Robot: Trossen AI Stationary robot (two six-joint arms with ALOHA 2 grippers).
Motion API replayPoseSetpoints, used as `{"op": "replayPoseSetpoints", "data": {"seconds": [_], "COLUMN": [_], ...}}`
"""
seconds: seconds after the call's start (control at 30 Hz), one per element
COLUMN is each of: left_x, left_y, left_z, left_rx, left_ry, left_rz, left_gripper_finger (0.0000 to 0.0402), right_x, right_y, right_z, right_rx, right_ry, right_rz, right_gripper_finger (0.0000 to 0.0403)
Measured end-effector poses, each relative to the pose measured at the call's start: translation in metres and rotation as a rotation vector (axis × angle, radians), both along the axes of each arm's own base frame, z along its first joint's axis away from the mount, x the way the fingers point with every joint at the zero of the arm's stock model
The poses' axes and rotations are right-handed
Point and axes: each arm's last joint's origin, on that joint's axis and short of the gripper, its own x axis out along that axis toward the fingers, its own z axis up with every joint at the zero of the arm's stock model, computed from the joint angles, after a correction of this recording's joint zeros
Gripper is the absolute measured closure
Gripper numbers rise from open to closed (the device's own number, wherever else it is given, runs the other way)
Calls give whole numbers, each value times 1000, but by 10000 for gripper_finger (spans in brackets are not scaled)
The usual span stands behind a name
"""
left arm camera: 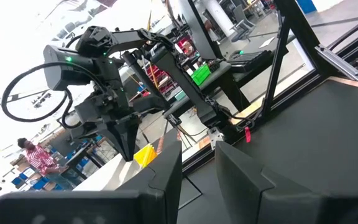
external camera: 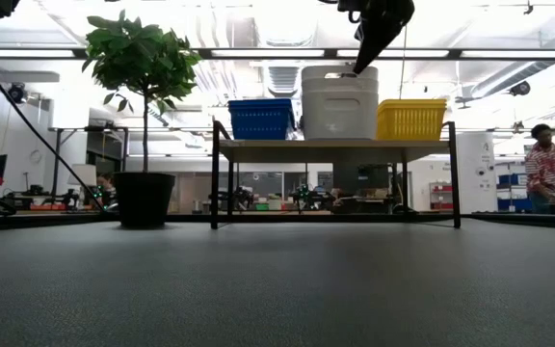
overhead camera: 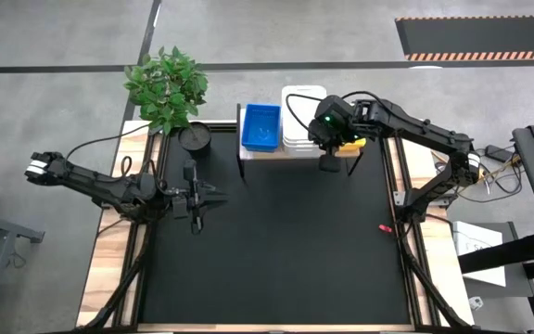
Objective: Stack baskets on shelf by color
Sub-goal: Stack the white bin on the other white bins on the shelf
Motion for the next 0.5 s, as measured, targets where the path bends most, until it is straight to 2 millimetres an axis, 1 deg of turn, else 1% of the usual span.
{"op": "replayPoseSetpoints", "data": {"seconds": [0.33,0.5], "left_x": [0,0], "left_y": [0,0], "left_z": [0,0], "left_rx": [0,0], "left_ry": [1,0], "left_rz": [0,0], "left_gripper_finger": [320,320], "right_x": [1,10], "right_y": [4,7], "right_z": [1,12], "right_rx": [23,34], "right_ry": [-15,-156], "right_rz": [5,84], "right_gripper_finger": [394,394]}}
